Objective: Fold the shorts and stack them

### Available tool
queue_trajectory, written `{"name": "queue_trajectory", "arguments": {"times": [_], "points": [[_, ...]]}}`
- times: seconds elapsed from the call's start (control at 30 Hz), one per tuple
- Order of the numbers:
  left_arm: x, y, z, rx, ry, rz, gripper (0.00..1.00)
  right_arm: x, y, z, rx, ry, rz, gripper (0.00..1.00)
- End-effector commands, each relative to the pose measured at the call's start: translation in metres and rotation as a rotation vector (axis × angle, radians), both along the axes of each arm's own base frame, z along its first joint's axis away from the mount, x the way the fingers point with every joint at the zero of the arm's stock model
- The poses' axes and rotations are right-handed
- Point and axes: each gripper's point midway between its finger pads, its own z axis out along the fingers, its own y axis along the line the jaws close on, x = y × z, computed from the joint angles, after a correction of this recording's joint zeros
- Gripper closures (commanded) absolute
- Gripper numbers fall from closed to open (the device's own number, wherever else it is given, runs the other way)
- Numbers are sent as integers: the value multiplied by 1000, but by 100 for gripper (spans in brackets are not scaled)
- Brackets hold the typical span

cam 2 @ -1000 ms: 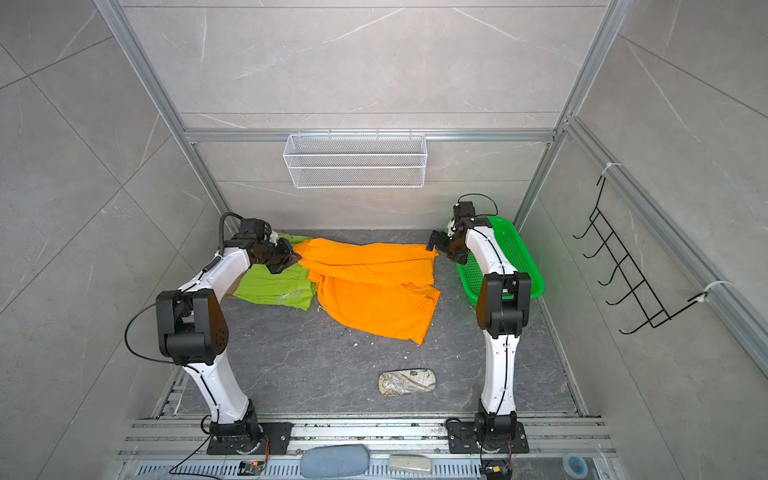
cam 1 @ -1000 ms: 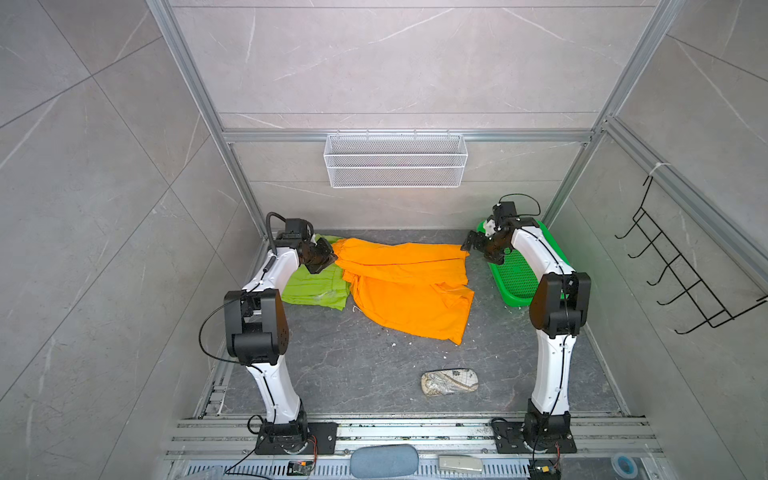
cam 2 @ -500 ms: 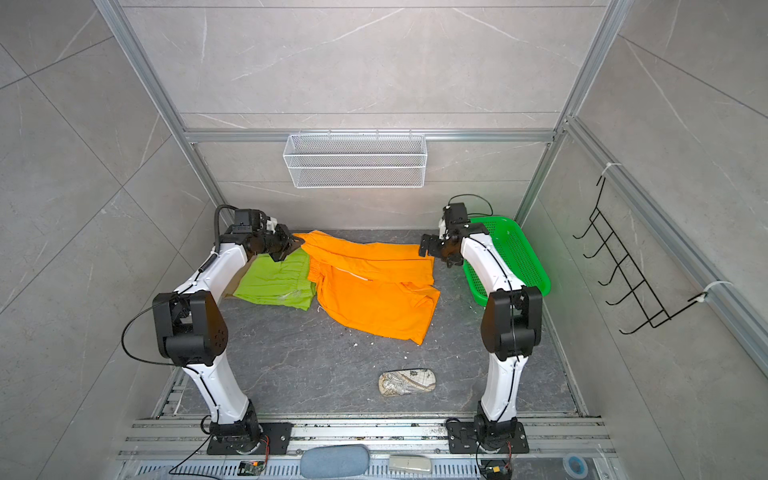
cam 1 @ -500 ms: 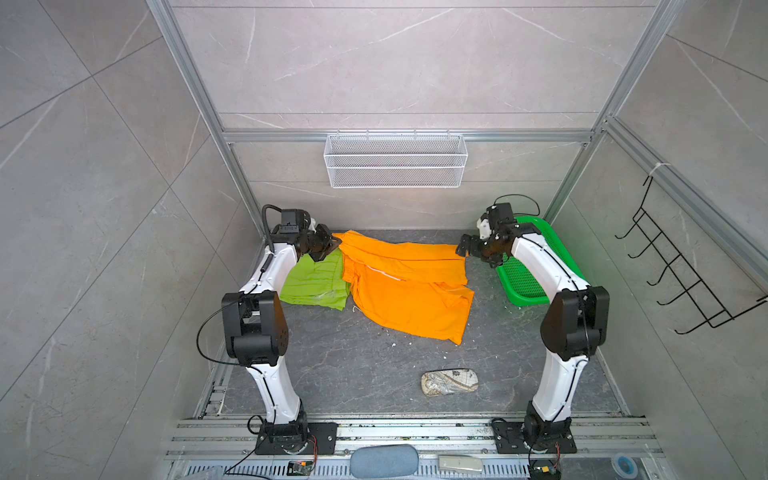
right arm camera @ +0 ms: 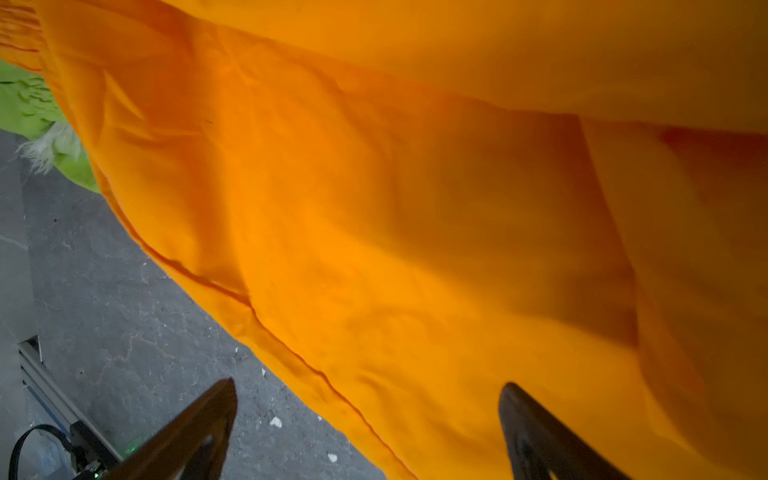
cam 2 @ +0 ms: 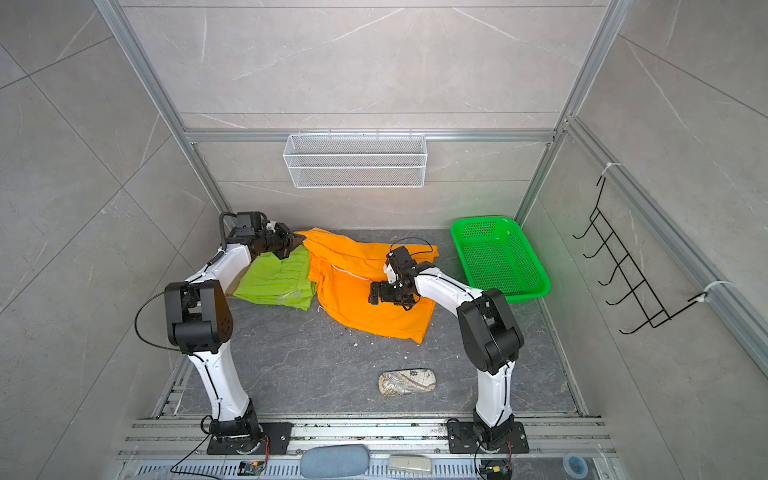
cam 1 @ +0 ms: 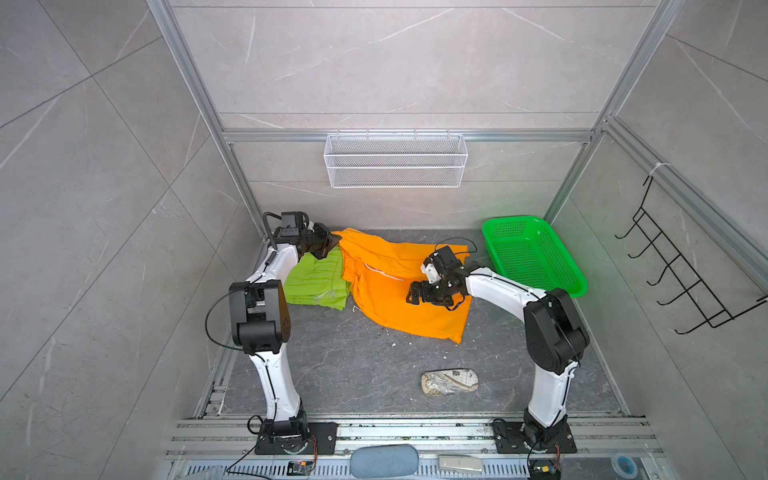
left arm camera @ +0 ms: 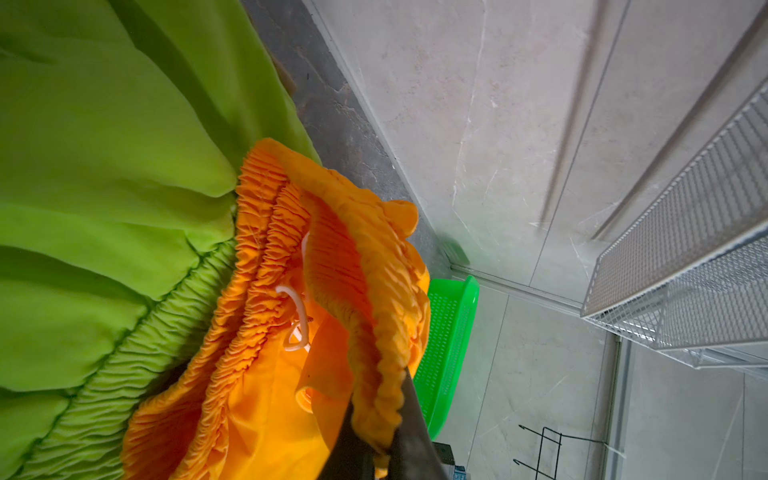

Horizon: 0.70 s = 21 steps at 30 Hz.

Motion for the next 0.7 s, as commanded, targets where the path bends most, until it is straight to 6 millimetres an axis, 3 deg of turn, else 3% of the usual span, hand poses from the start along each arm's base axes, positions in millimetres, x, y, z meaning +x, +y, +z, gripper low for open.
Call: {"name": "queue_trajectory", "arguments": {"times": [0.0,0.13,0.3,0.67], "points": [[12,8,17,-14,-60,21,100,13,-14,-23,-33,20,-68,0],[14,13,8,-12,-44,28,100,28,-37,-36,-51,27,-122,0],[15,17,-1,-15,-27,29,100,53,-70,-37,-93,-4,-180,1],[19,19,-17,-21,5,8,100,113,-119,-3,-81,-78,-281,1]]}}
